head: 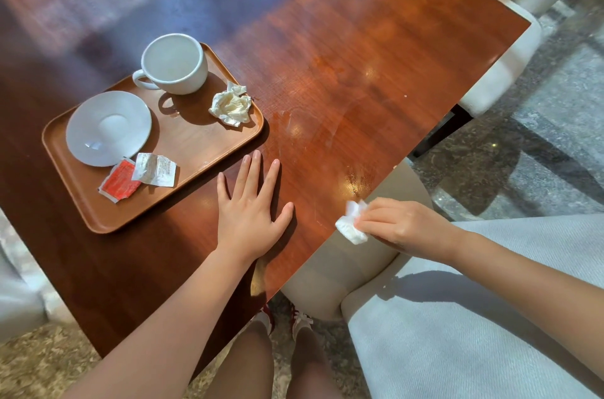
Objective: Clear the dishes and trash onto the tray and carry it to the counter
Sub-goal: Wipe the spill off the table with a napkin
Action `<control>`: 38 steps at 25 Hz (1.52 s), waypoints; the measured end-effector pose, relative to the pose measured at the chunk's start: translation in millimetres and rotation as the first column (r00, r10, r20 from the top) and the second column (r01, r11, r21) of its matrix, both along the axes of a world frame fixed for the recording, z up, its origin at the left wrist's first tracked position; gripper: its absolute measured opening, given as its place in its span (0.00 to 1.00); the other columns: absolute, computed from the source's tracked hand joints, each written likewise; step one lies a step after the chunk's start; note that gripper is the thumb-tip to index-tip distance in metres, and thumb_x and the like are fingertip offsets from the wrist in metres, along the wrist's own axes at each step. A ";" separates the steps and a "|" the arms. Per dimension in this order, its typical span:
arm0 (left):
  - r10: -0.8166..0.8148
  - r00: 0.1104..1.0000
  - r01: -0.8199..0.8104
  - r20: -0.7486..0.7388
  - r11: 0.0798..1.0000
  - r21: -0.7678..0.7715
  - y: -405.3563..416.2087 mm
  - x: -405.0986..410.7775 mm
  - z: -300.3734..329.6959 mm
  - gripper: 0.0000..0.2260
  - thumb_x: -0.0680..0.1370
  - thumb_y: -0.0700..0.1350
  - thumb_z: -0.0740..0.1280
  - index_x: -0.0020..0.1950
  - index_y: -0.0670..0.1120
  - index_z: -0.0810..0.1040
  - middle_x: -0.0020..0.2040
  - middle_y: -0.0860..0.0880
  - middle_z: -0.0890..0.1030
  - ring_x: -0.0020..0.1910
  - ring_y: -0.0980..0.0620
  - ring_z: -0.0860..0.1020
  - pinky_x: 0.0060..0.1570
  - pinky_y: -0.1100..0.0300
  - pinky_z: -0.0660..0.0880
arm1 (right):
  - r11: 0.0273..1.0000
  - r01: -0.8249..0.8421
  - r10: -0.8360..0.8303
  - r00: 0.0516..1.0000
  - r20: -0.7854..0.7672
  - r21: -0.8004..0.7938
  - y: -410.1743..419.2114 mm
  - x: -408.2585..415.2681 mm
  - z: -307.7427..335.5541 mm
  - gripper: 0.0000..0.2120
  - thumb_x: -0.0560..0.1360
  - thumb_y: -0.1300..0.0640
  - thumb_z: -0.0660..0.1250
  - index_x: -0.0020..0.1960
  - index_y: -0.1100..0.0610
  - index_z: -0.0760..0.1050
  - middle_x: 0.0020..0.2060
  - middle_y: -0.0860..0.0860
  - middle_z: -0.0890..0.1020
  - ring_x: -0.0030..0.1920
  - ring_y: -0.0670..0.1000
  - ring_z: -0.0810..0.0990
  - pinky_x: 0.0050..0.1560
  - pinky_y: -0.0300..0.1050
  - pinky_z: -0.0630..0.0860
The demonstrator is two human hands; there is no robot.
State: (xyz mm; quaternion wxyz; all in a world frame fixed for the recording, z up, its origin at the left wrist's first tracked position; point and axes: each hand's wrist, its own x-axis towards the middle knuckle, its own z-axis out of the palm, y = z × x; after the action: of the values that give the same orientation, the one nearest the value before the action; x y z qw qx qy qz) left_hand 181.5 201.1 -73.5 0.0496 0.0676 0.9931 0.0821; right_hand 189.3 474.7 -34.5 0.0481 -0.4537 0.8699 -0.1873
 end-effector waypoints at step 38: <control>-0.008 1.000 0.009 -0.021 0.999 0.050 -3.8 0.6 -2.5 0.31 0.75 0.64 0.50 0.76 0.55 0.50 0.78 0.47 0.50 0.76 0.51 0.43 0.71 0.39 0.41 | 0.921 0.358 -0.339 0.930 0.141 -0.155 -61.2 15.4 -8.5 0.07 0.67 0.74 0.69 0.41 0.64 0.79 0.39 0.57 0.83 0.41 0.58 0.80 0.41 0.49 0.78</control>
State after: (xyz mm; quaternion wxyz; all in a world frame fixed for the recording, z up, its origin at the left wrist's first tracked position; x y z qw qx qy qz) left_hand 182.1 197.2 -76.0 0.0380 0.0740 0.9909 0.1063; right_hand 204.7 413.4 -43.0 0.0216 -0.2829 0.9125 -0.2947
